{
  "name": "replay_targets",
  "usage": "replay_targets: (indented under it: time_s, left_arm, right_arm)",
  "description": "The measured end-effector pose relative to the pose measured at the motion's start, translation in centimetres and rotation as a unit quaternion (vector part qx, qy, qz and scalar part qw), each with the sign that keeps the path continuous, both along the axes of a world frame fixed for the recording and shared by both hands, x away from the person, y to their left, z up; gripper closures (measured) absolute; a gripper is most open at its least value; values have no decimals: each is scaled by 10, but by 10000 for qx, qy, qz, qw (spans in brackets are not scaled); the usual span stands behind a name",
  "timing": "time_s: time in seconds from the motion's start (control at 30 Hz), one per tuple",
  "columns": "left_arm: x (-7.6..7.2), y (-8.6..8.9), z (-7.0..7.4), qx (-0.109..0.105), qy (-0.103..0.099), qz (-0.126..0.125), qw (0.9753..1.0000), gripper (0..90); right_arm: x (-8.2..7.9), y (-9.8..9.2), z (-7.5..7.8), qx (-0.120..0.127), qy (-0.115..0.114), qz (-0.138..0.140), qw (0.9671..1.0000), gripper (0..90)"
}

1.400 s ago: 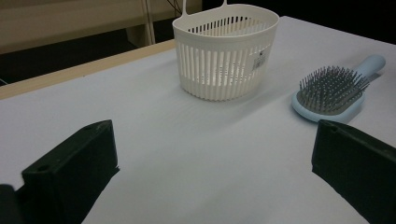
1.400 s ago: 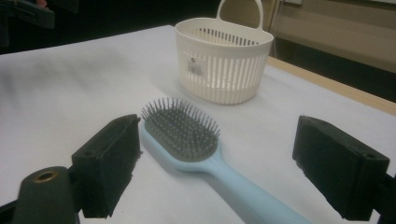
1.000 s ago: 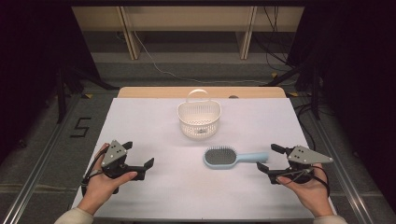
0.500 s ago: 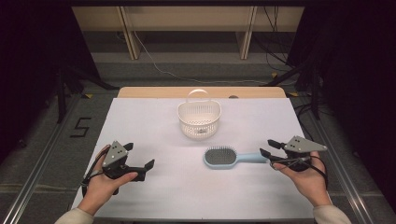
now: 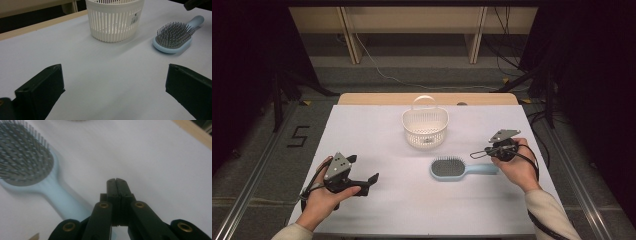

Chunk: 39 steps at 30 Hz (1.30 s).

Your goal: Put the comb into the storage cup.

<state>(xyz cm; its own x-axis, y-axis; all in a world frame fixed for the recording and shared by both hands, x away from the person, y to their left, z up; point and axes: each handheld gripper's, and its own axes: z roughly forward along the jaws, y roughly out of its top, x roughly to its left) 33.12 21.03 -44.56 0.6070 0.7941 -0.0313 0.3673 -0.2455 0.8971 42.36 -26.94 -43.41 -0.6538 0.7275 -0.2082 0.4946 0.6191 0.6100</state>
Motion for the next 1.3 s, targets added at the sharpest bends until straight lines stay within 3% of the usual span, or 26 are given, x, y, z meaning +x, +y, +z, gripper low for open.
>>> replay_targets:
  time_s: [0.27, 0.77, 1.3]
  left_arm:
    - [0, 0, -1, 13, 19, -18, 10000, 11]
    - [1, -1, -2, 29, 46, -51, 10000, 11]
    - [1, -1, -2, 64, 29, -43, 10000, 10]
  right_arm:
    - [8, -1, -13, -127, 431, -198, 9988, 900]
    - [9, -2, -21, -171, 711, -183, 9972, 900]
    - [8, 0, -24, -171, 835, -178, 9962, 900]
